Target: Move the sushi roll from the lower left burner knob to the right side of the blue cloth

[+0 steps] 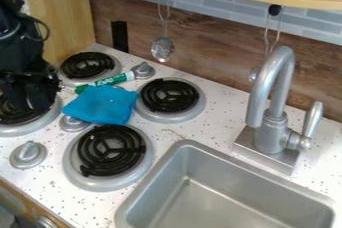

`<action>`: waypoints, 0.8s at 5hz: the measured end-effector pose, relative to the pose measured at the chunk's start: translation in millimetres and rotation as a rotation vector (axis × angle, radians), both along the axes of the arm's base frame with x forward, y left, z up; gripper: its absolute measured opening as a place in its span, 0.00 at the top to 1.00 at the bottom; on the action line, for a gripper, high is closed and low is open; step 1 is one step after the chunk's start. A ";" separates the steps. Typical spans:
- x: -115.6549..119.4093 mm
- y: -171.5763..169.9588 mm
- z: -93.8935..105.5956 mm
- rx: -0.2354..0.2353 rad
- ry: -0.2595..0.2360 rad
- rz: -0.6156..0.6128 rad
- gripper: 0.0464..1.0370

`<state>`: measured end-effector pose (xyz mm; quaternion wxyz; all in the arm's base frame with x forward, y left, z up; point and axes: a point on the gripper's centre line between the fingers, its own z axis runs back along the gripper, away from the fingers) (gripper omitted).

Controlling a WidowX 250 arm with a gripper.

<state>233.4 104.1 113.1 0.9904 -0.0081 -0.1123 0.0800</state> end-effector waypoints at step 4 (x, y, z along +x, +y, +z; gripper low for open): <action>75.4 -84.0 -15.0 0.000 0.081 -0.153 0.60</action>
